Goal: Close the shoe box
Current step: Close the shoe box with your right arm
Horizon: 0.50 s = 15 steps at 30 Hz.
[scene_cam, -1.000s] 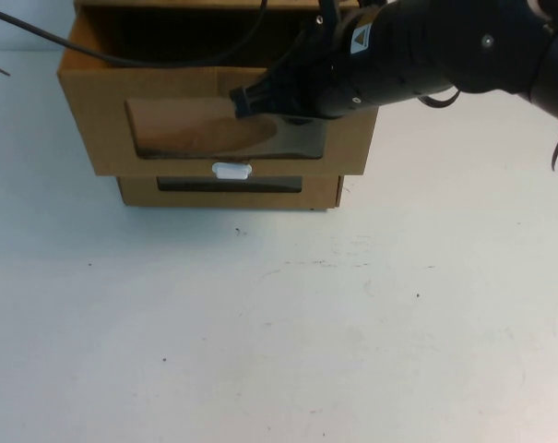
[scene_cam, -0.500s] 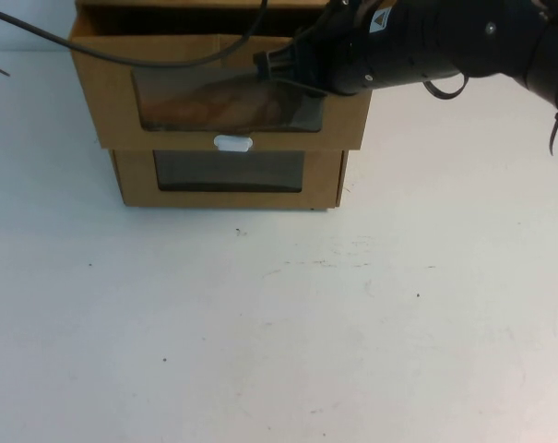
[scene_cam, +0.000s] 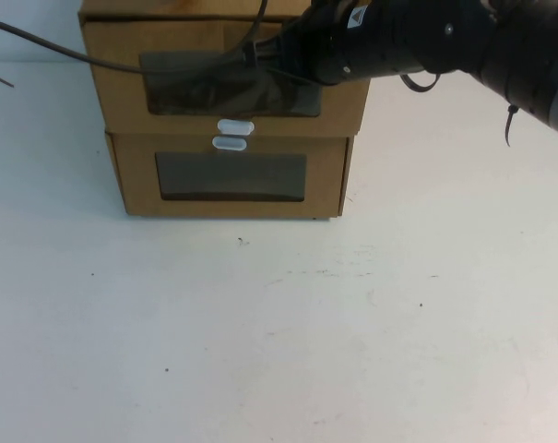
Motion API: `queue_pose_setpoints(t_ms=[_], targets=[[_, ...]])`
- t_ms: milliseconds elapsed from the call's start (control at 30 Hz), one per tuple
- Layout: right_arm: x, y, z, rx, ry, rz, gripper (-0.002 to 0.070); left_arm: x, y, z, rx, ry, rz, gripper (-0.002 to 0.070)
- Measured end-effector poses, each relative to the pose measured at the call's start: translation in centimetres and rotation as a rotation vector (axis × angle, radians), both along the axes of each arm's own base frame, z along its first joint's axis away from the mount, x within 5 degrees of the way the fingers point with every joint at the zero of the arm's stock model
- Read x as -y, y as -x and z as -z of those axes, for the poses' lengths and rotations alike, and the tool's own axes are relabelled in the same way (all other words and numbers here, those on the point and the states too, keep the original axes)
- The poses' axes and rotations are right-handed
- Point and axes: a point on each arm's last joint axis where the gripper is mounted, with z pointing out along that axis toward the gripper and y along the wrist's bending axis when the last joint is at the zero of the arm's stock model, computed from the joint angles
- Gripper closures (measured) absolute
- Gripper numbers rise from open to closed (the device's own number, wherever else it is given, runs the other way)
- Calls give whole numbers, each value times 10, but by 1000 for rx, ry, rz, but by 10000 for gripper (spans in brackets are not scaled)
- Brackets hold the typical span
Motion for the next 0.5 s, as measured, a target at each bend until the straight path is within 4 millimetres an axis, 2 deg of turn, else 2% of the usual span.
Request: queue_pose_setpoints(t_ms=[500], targets=[[0,-9,3,13,-40,20,687,2,1,-1,-14,29,13,677]])
